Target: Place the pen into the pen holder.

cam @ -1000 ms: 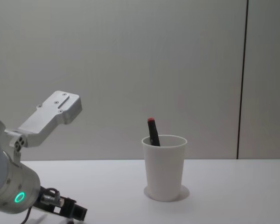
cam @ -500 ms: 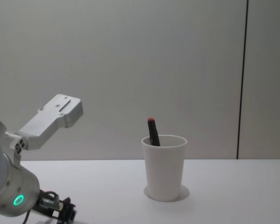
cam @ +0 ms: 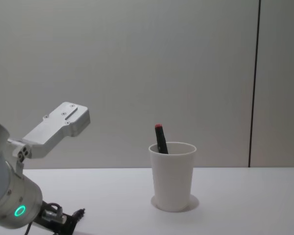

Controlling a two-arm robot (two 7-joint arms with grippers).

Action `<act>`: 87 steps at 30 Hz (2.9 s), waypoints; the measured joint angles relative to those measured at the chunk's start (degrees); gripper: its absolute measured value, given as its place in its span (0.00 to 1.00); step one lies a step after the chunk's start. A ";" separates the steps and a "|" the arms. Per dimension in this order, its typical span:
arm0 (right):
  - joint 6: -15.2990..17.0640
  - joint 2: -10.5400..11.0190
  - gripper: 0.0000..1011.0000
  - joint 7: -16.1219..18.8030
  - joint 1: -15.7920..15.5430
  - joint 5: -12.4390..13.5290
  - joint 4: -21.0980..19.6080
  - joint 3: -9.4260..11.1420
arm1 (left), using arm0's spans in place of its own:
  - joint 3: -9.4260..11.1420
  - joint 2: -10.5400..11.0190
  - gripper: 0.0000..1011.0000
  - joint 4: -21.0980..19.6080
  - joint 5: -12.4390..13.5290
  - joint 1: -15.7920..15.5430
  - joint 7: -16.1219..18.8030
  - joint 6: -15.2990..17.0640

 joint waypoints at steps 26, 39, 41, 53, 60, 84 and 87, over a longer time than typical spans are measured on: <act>0.00 0.00 0.99 0.00 0.00 0.00 0.00 0.00 | -1.60 0.57 0.13 0.01 2.89 -0.50 -2.43 -4.38; 0.00 0.00 0.99 0.00 0.00 0.00 0.00 0.00 | -2.59 2.09 0.13 -1.48 4.87 0.36 -4.22 -12.32; 0.00 0.00 0.99 0.00 0.00 0.00 0.00 0.00 | -2.76 2.46 0.13 -1.74 5.16 0.63 -4.79 -14.43; 0.00 0.00 0.99 0.00 0.00 0.00 0.00 0.00 | -3.66 4.56 0.13 -2.75 5.55 2.33 -8.24 -26.29; 0.00 0.00 0.99 0.00 0.00 0.00 0.00 0.00 | -4.23 5.81 0.13 -2.80 4.91 3.19 -11.32 -35.73; 0.00 0.00 0.99 0.00 0.00 0.00 0.00 0.00 | -4.99 7.70 0.13 0.03 -0.23 2.37 -24.29 -55.56; 0.00 0.00 0.99 0.00 0.00 0.00 0.00 0.00 | -4.87 7.59 0.13 0.63 -0.98 1.88 -25.95 -57.00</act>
